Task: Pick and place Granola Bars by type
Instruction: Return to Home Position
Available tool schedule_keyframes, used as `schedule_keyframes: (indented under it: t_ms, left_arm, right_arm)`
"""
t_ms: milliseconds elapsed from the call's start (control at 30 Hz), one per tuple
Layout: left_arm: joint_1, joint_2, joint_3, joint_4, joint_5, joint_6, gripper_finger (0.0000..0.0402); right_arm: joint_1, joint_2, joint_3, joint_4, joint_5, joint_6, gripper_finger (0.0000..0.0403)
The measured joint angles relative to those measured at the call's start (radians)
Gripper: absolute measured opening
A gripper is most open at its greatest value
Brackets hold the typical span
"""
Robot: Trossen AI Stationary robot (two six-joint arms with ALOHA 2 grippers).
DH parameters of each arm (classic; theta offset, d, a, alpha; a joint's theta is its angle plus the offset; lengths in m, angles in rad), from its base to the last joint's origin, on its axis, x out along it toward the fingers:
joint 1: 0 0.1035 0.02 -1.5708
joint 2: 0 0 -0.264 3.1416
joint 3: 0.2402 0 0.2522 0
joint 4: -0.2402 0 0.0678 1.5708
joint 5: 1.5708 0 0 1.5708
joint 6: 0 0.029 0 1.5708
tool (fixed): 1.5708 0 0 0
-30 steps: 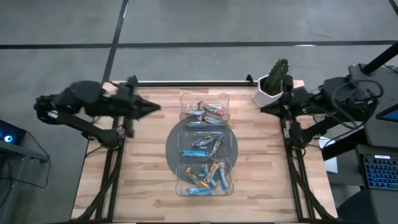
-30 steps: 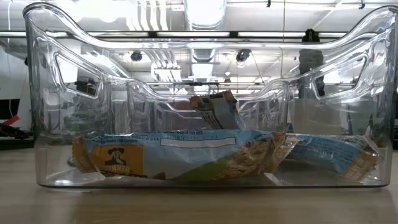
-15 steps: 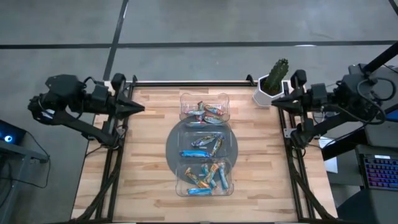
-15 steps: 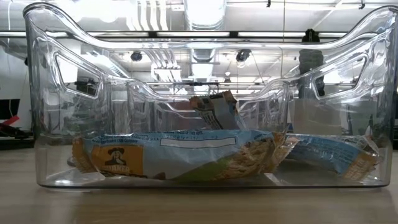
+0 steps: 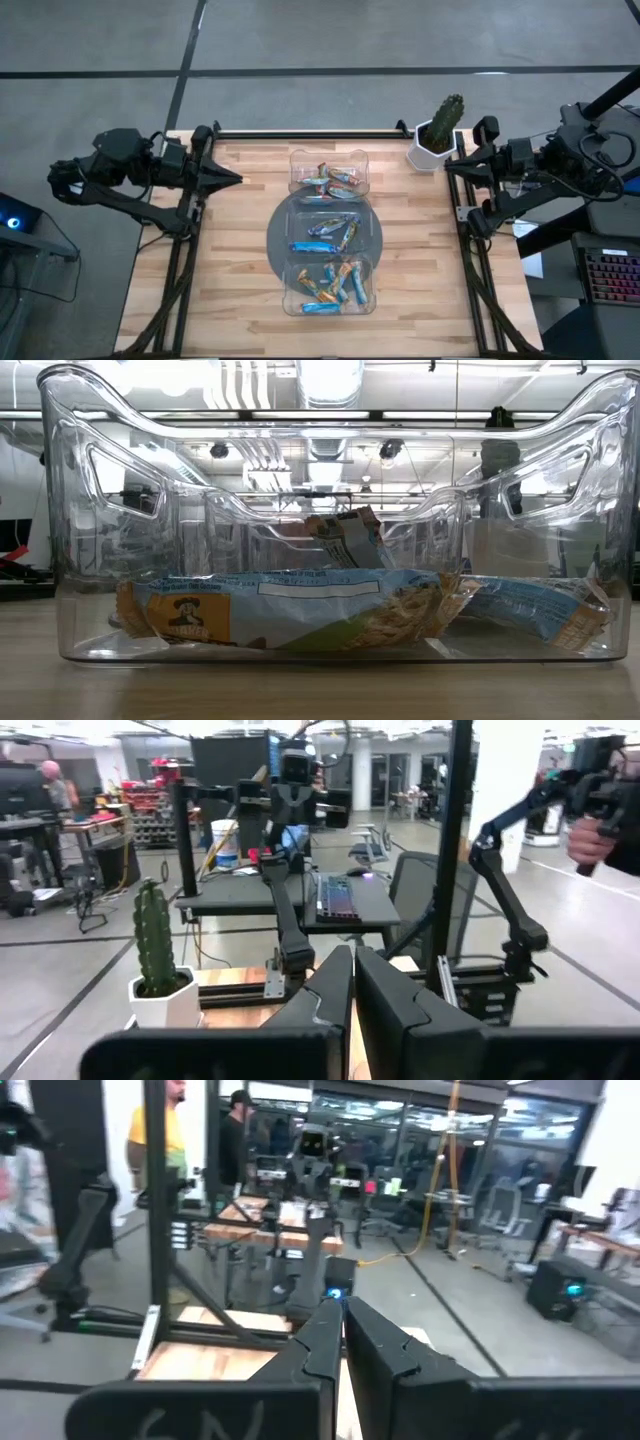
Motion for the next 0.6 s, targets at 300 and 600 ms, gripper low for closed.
schedule_keyframes:
  t_ms: [300,600]
  left_arm:
    - [0.057,-0.046,-0.047,0.045,0.0,-0.015,0.0]
    - [0.13,-0.074,-0.046,0.041,0.0,-0.015,0.0]
  right_arm:
    - [-0.08,-0.059,0.019,0.002,0.009,-0.061,0.0008]
    - [-0.115,-0.09,0.016,0.002,0.01,-0.115,0.0008]
